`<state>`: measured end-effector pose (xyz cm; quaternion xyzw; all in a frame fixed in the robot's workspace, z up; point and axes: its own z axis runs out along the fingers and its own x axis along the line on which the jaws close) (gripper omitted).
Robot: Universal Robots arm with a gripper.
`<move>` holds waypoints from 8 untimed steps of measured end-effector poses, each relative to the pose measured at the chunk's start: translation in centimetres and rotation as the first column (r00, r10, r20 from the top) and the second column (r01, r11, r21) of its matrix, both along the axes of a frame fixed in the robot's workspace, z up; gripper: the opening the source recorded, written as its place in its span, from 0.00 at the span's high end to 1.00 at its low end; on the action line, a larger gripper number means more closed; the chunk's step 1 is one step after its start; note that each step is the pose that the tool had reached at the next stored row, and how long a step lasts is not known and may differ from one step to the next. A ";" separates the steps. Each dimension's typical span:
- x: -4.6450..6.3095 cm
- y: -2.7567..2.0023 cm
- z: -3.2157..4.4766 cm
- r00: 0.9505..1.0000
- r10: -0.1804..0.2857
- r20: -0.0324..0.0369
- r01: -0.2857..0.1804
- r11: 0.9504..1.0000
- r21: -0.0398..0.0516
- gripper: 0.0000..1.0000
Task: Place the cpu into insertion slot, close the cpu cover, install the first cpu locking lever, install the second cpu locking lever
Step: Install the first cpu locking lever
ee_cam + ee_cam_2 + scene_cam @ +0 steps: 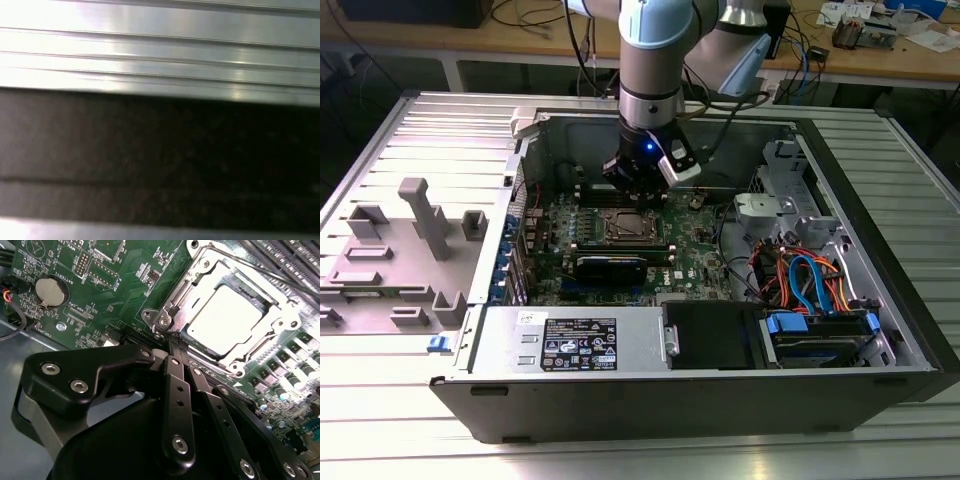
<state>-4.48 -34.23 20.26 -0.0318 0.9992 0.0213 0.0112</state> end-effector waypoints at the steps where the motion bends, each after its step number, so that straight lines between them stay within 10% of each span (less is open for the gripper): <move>1: 0.0 0.00 0.00 1.000 0.000 0.000 0.000 1.000 0.000 0.89; 8: 0.0 0.00 0.00 1.000 0.000 0.000 0.000 1.000 0.007 0.89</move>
